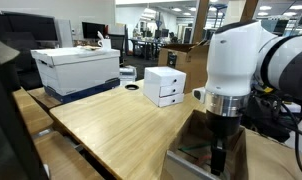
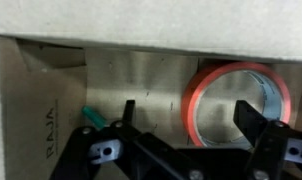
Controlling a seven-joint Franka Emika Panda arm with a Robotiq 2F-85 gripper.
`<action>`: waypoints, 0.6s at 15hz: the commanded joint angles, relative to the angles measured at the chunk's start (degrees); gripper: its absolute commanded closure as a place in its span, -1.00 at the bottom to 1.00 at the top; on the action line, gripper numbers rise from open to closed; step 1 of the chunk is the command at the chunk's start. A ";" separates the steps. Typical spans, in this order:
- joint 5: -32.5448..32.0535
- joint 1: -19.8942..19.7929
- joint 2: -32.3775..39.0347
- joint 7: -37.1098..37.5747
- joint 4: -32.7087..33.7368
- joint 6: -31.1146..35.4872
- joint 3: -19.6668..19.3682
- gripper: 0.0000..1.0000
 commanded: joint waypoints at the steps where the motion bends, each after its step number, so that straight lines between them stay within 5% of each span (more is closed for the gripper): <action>1: -0.37 0.26 0.46 0.74 -0.35 1.80 -0.21 -0.53; 9: -0.54 0.36 0.33 0.94 -0.26 1.72 -0.30 0.44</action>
